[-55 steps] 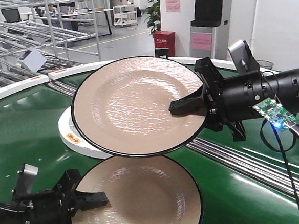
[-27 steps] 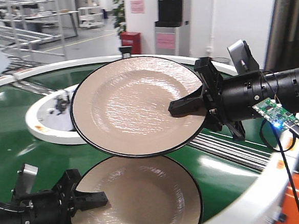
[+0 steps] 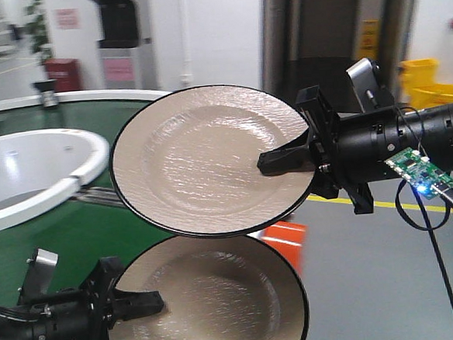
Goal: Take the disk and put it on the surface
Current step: 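Drive to the steel table while holding both plates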
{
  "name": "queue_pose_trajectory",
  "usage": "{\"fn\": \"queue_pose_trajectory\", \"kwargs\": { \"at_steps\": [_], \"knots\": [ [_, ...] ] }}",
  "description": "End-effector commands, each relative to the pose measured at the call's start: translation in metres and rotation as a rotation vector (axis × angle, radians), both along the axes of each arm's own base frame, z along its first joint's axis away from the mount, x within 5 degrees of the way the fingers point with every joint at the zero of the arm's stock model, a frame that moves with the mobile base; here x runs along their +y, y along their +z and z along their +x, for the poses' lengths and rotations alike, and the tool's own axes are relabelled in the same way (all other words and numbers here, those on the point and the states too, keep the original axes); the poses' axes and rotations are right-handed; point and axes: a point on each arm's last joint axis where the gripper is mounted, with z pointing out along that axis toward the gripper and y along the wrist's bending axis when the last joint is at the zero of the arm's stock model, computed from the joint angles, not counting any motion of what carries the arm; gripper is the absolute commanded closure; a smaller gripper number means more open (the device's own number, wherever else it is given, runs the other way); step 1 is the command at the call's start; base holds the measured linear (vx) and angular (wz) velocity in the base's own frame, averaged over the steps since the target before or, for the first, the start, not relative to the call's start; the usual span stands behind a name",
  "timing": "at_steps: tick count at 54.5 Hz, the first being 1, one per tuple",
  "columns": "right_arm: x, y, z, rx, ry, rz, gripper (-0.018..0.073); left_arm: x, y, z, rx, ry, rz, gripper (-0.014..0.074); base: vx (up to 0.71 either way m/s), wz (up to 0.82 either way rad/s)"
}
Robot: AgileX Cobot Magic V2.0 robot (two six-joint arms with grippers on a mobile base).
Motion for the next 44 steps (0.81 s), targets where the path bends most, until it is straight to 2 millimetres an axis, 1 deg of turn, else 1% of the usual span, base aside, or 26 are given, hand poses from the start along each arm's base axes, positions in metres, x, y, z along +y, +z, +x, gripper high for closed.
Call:
{"fn": "queue_pose_trajectory", "kwargs": {
  "at_steps": [1,24,44],
  "knots": [
    [-0.0017,0.0394,-0.0121,-0.099,-0.028,0.131,0.0567,-0.004,0.0344,-0.0021,-0.055,0.01,-0.176,0.0595,-0.16,-0.77],
    [-0.0017,0.0394,-0.0121,-0.099,-0.028,0.131,0.0567,-0.004,0.0344,-0.0021,-0.055,0.01,-0.176,0.0595,-0.12,-0.72],
    [-0.0017,0.0394,-0.0121,-0.099,-0.028,0.131,0.0567,-0.004,0.0344,-0.0021,-0.055,0.01,-0.176,0.0595,-0.01,-0.55]
  ]
}}
